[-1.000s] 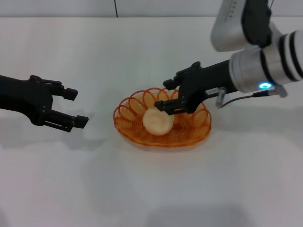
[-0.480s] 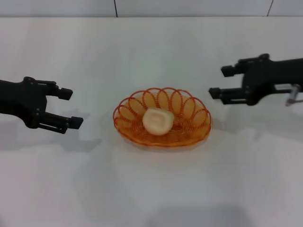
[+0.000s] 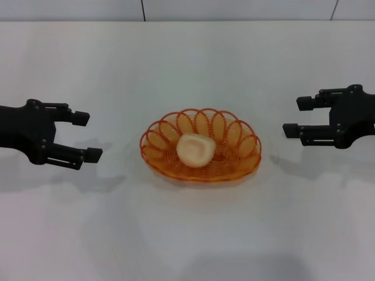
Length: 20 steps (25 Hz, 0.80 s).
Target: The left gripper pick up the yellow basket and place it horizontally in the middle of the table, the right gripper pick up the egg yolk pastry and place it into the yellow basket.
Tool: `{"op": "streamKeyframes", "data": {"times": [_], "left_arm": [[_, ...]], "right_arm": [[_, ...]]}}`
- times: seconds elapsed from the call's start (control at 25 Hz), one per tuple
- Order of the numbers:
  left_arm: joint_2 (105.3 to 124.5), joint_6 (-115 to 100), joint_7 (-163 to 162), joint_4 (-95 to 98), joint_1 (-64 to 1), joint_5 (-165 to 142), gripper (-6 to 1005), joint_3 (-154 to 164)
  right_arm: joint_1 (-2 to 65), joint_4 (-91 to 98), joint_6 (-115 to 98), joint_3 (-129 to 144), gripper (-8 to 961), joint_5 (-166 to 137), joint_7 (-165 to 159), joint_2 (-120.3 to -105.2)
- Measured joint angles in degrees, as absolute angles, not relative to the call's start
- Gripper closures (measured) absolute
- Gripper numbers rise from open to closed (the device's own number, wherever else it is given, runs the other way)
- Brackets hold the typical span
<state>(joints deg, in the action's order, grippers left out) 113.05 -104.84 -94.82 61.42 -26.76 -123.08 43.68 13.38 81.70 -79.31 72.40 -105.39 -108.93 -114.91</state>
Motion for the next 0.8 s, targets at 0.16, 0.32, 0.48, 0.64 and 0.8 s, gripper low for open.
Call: {"op": "streamKeyframes", "data": {"times": [0.16, 0.32, 0.48, 0.64, 0.8], "left_arm": [[113.14, -105.0, -94.8, 61.4, -26.7, -122.5, 111, 43.7], [113.42, -105.9, -93.6, 61.4, -26.8, -121.6, 111, 44.1], [113.63, -106.7, -93.1, 61.4, -27.2, -121.5, 111, 44.2], [113.77, -107.5, -92.6, 61.4, -27.6, -121.4, 111, 44.2], [113.81, -107.9, -92.6, 61.4, -27.7, -121.4, 111, 44.2]], "right_arm": [[14.0, 81.3, -79.4, 72.4, 322, -106.0, -108.9, -114.89], [14.2, 81.2, -79.5, 72.4, 322, -106.9, -108.8, -114.88], [14.7, 81.2, -79.9, 72.5, 322, -107.4, -108.8, -114.87], [15.0, 81.1, -80.4, 72.5, 322, -108.2, -108.8, -114.87], [15.4, 81.1, -81.0, 72.5, 322, -108.5, -108.8, -114.91]]}}
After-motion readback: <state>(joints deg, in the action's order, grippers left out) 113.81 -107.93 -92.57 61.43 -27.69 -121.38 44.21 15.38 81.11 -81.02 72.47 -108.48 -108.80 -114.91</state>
